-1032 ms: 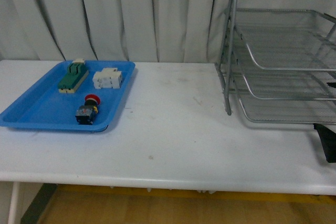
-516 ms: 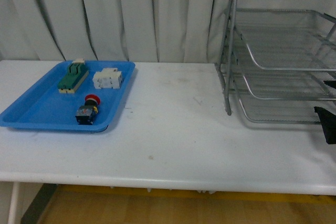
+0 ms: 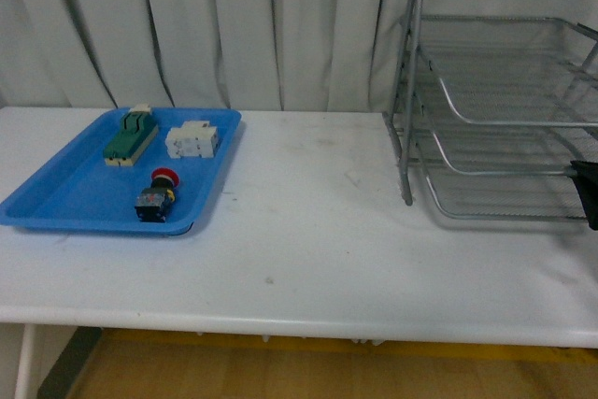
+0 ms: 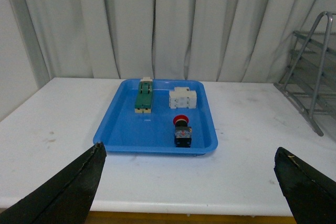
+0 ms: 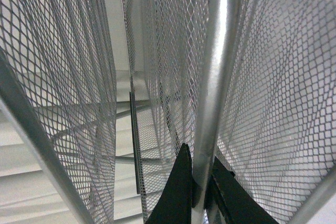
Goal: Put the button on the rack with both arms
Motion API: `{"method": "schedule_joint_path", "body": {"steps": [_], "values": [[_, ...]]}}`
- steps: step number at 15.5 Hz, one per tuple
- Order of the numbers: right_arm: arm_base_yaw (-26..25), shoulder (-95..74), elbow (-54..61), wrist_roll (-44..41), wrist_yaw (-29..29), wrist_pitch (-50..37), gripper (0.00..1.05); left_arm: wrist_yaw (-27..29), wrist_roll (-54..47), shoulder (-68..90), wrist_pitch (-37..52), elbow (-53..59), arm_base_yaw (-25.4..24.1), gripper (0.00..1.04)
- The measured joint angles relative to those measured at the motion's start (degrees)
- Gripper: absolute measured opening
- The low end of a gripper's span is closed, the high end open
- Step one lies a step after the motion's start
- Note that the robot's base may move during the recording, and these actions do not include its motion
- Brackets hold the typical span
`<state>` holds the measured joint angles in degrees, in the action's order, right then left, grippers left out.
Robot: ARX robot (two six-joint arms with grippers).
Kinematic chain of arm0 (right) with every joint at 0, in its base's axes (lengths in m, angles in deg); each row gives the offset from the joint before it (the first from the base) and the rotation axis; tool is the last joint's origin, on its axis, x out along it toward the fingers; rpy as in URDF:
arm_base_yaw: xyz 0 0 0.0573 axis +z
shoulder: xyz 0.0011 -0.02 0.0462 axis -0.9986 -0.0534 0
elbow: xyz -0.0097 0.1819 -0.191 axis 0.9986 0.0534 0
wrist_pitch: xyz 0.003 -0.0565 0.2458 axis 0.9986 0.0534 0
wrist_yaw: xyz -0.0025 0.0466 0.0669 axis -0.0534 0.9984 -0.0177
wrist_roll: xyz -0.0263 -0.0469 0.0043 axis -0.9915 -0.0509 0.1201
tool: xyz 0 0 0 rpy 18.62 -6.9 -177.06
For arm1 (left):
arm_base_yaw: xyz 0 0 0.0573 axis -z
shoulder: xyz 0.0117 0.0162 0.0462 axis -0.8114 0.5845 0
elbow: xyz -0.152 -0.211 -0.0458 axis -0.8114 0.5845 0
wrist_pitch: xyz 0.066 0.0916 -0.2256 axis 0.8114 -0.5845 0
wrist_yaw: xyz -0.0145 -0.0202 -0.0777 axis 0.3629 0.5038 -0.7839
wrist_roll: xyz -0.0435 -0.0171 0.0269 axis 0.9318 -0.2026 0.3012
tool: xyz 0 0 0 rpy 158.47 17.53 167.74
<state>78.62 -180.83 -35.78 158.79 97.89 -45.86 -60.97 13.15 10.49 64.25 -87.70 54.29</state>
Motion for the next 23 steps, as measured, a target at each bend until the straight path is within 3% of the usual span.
{"method": "schedule_joint_path", "body": {"steps": [11,15,23], "values": [[-4.6,13.1,27.2,-3.4,3.5,-1.5,0.04,0.0,0.0,0.0,0.0,0.0,0.0,0.98],[-6.1,16.1,30.8,-4.2,5.4,-1.0,0.06,0.0,0.0,0.0,0.0,0.0,0.0,0.98],[-7.3,19.3,33.1,-4.9,5.2,-0.1,1.00,0.0,0.0,0.0,0.0,0.0,0.0,0.98]]}}
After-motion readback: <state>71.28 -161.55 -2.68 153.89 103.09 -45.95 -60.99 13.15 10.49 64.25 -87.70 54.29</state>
